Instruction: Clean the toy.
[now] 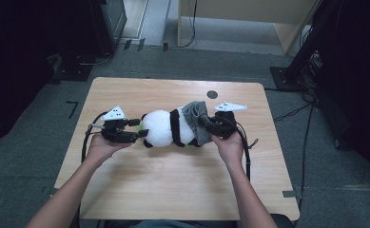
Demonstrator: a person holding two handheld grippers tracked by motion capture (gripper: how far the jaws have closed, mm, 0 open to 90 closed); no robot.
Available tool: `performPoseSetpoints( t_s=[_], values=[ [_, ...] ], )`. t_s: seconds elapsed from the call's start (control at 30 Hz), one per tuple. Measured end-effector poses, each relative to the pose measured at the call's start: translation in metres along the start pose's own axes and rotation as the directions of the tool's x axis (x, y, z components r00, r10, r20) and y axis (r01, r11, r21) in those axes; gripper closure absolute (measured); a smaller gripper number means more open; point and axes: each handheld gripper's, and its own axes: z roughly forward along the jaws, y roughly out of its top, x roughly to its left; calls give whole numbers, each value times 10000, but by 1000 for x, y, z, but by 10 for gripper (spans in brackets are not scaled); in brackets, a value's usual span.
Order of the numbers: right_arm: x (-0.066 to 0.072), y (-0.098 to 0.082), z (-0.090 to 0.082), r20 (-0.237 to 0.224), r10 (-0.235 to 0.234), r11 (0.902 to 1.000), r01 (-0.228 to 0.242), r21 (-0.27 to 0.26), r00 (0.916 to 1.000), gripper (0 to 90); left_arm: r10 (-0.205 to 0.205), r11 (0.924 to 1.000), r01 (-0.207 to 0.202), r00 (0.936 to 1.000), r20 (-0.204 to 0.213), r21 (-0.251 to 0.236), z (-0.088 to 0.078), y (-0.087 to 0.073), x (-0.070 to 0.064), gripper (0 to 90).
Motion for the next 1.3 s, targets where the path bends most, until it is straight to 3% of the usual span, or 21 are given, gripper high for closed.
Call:
performPoseSetpoints(
  t_s=[0.13,0.27,0.37,0.43,0.5,0.6,0.77,0.87,1.07,1.3],
  values=[
    [0,1,1,-3,-93,9999,93,98,10000,791,-137,9998,130,9991,396,176,7,11,12,349],
    [-1,2,1,-56,-115,9997,116,205,9999,790,-331,9983,305,9981,527,496,16,16,22,324],
    [-2,3,2,-100,-141,9995,144,264,9998,788,-281,9995,270,9972,697,172,21,15,28,305],
    [-3,4,3,-176,-98,9994,104,337,9998,788,-305,9992,282,9955,894,266,27,11,30,286],
    [-3,4,3,-256,-128,9992,138,382,9996,787,-221,9979,161,9950,975,621,36,6,30,242],
    [-3,3,5,-272,-185,9985,199,514,9995,787,-381,9975,312,9931,1105,633,40,4,32,170],
    [-4,2,7,-432,-90,9982,115,589,9990,786,187,9985,-239,9943,1053,483,48,-3,33,31],
    [-4,2,9,-488,-126,9979,156,623,9987,787,47,9983,-143,9865,1636,572,54,-8,36,21],
    [-4,1,10,-608,-109,9979,148,635,9981,788,62,9965,-233,9781,2082,797,60,-12,33,0],
    [-5,0,13,-621,-129,9981,165,586,9980,789,-38,9950,-170,9782,2077,981,65,-14,32,0]
  ],
)
